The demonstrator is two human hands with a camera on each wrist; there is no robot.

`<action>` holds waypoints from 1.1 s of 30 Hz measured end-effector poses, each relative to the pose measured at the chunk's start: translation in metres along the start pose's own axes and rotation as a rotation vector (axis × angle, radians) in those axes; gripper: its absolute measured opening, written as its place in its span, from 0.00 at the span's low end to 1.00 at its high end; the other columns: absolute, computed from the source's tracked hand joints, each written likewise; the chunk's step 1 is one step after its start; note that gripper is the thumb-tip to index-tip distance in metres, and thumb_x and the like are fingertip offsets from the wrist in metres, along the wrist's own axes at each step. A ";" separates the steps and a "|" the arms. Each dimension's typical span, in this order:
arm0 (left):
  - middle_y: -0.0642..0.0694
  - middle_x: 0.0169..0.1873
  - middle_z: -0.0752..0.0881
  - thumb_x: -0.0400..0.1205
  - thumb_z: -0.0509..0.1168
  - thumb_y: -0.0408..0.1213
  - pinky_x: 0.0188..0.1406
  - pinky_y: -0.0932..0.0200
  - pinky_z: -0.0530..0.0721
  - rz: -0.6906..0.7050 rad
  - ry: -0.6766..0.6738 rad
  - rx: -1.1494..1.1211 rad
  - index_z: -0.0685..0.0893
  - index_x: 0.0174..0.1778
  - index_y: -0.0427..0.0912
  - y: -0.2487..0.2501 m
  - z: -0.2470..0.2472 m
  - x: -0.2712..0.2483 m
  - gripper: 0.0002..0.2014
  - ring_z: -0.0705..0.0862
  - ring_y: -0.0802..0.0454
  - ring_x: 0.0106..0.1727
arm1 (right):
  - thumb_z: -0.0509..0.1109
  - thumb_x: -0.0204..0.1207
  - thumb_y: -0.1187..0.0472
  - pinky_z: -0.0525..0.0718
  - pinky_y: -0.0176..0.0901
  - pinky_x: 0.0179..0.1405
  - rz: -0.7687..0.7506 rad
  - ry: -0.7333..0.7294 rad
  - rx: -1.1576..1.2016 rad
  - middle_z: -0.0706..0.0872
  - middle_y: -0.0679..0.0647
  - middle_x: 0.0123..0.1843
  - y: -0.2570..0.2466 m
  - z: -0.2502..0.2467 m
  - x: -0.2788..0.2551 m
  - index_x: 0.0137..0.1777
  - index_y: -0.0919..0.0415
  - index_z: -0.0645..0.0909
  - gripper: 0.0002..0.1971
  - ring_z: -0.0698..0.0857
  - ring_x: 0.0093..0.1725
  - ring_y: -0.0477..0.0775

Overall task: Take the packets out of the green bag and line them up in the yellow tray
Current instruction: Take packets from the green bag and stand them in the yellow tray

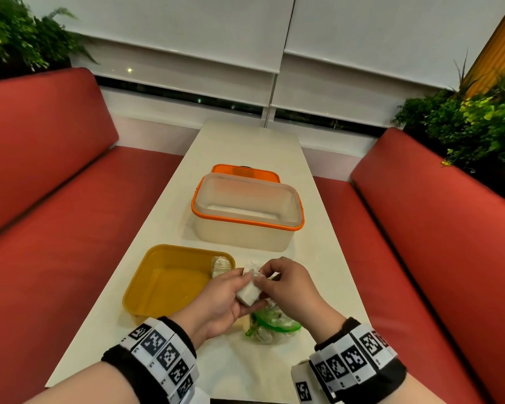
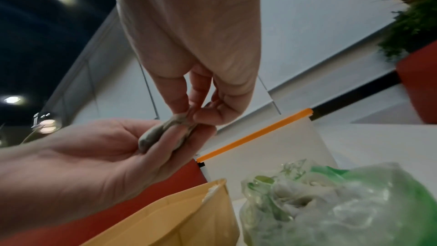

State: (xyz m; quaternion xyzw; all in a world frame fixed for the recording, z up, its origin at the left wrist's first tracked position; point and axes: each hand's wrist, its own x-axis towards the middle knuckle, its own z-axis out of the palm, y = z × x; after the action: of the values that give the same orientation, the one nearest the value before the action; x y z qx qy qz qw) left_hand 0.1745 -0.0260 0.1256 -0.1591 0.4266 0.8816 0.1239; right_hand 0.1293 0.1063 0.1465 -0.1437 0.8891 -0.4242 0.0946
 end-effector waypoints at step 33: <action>0.38 0.44 0.84 0.85 0.56 0.28 0.28 0.60 0.82 0.123 0.290 0.206 0.78 0.59 0.39 0.042 -0.098 -0.022 0.10 0.82 0.50 0.38 | 0.69 0.77 0.59 0.80 0.43 0.36 -0.283 -0.214 -0.373 0.84 0.48 0.35 -0.045 0.041 0.030 0.39 0.54 0.82 0.05 0.81 0.37 0.51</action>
State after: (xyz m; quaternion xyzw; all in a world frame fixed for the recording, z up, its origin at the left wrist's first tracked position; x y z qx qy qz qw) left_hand 0.1967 -0.1310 0.1063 -0.2445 0.5372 0.8069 0.0224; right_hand 0.1211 0.0395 0.1552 -0.3257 0.9080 -0.2441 0.0997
